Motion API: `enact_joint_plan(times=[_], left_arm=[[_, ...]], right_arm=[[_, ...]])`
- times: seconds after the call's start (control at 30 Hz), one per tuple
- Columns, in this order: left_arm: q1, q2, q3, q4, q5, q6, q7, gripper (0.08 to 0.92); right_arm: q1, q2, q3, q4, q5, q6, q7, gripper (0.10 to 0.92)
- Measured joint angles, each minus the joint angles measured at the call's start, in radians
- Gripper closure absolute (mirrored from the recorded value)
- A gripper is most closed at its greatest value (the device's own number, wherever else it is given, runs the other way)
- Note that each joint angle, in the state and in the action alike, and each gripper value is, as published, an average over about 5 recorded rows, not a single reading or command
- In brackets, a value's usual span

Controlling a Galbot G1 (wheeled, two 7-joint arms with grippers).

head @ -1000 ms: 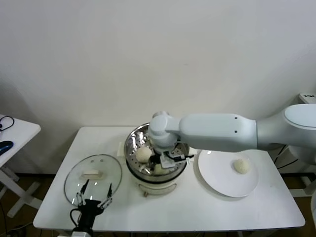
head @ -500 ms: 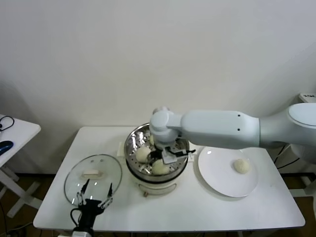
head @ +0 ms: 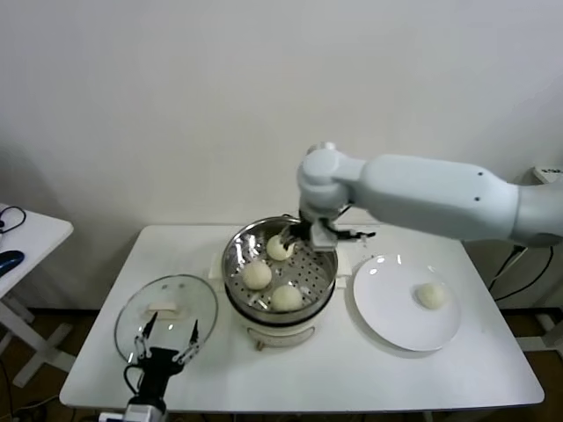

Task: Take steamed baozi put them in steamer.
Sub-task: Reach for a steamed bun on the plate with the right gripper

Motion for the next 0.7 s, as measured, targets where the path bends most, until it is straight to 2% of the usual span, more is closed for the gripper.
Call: enact_joint_plan(times=[0.17, 0.33, 0.5, 0.7], left_arm=[[-0.007, 0.003, 0.006, -0.008, -0.001, -0.003, 0.002, 0.177], [-0.010, 0.006, 0.011, -0.013, -0.004, -0.011, 0.005, 0.177], [-0.006, 0.013, 0.010, -0.019, -0.007, -0.021, 0.015, 0.177], [-0.014, 0.009, 0.014, -0.011, -0.008, -0.025, 0.018, 0.177]], right_arm=[[0.045, -0.143, -0.063, -0.002, 0.178, -0.127, 0.025, 0.203], [0.027, -0.286, -0.078, -0.032, 0.283, -0.215, 0.039, 0.203], [-0.071, -0.402, -0.024, -0.086, 0.311, -0.258, 0.037, 0.203], [-0.253, -0.476, 0.110, -0.160, 0.279, -0.283, 0.033, 0.203]])
